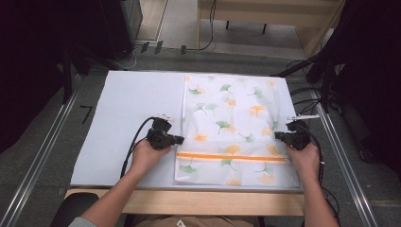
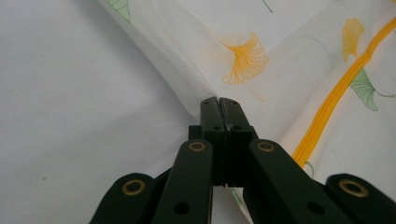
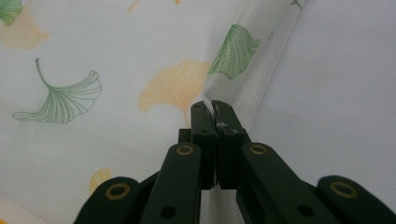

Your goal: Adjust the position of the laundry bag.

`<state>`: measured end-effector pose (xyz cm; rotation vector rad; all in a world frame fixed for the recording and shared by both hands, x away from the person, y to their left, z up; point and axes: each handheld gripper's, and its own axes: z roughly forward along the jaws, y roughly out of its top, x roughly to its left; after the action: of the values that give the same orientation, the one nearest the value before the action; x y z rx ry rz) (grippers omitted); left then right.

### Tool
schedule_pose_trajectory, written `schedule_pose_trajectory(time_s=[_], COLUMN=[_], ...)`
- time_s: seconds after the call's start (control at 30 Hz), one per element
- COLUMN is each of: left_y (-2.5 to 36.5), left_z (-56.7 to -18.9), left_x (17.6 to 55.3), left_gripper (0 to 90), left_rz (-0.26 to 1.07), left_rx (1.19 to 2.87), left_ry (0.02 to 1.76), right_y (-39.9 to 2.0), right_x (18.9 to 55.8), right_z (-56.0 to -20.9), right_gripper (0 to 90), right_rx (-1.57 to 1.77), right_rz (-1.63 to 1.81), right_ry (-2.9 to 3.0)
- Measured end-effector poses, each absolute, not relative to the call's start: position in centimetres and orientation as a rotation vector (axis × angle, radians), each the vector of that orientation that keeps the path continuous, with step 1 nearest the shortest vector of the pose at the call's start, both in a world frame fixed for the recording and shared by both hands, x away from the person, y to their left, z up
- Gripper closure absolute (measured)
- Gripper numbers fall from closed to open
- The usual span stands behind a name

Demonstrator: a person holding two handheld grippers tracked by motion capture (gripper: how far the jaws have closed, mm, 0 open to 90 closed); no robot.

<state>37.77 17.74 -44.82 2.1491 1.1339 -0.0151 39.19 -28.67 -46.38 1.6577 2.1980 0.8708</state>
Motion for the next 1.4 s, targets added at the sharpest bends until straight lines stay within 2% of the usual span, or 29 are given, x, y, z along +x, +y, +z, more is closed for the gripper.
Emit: schedule_pose_trajectory(time_s=[1.4], left_y=[26.2], left_z=[-42.4], left_x=[37.0], left_gripper=[90.0], left_rz=[-0.004], left_rx=[2.09], left_ry=[1.296], right_y=[-21.0], right_x=[40.9], right_z=[-45.1], right_gripper=[89.3], right_rx=[1.452], right_rz=[0.928], right_ry=[2.433])
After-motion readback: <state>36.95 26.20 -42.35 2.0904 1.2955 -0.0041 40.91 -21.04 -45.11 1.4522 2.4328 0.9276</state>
